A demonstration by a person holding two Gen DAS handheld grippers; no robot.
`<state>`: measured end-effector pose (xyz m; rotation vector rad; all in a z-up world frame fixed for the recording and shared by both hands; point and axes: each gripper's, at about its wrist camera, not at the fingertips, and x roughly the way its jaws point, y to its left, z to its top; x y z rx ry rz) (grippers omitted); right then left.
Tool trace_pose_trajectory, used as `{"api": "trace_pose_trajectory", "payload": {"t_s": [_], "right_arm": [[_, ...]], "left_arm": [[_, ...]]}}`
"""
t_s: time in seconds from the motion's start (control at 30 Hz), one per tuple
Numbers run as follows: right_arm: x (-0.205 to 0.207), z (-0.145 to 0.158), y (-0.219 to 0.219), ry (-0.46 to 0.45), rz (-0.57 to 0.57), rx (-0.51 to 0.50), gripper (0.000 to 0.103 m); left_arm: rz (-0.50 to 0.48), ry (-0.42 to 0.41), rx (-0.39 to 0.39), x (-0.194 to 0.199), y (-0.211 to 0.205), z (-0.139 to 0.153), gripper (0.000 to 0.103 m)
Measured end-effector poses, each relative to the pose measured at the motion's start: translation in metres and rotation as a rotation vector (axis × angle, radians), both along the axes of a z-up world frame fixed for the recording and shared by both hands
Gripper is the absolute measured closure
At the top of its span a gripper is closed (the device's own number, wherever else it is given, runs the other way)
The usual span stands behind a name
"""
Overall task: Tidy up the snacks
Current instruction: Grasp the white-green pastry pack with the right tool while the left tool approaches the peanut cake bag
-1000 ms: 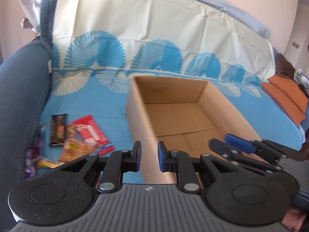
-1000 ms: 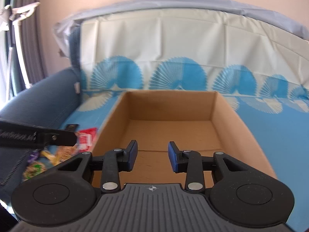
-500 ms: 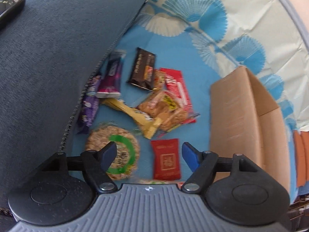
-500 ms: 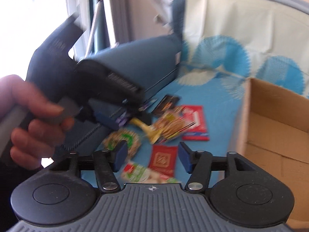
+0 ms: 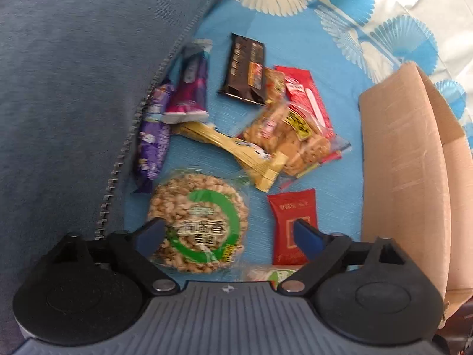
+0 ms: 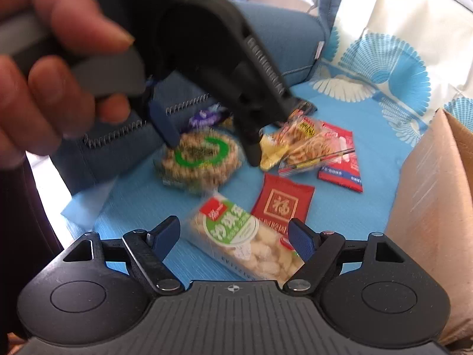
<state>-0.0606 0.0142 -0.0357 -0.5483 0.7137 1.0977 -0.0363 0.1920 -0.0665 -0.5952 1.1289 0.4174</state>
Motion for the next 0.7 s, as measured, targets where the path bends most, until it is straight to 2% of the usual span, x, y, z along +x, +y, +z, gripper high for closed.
{"api": "trace_pose_trajectory", "payload": {"t_s": [0.23,0.33,0.4,0.43,0.5,0.7], "right_arm": [[0.003,-0.006,0.0,0.003,0.011,-0.039,0.022],[0.006,-0.008,0.001,0.008,0.011,-0.063,0.031],[0.007,-0.007,0.0,0.025,0.018,-0.067,0.047],[0.008,-0.007,-0.001,0.039,0.021,-0.066,0.05],[0.007,-0.007,-0.001,0.056,0.031,-0.066,0.065],[0.011,0.008,-0.009,0.111,-0.009,-0.01,0.065]], "left_arm": [[0.004,0.022,0.037,0.009,-0.006,-0.002,0.001],[0.005,0.028,0.052,0.012,-0.007,-0.003,0.001],[-0.003,0.035,0.064,0.014,-0.007,-0.004,0.001],[-0.005,0.038,0.069,0.015,-0.007,-0.004,0.001],[-0.008,0.043,0.08,0.015,-0.008,-0.004,0.001],[-0.008,0.056,0.104,0.018,-0.01,-0.006,0.001]]}}
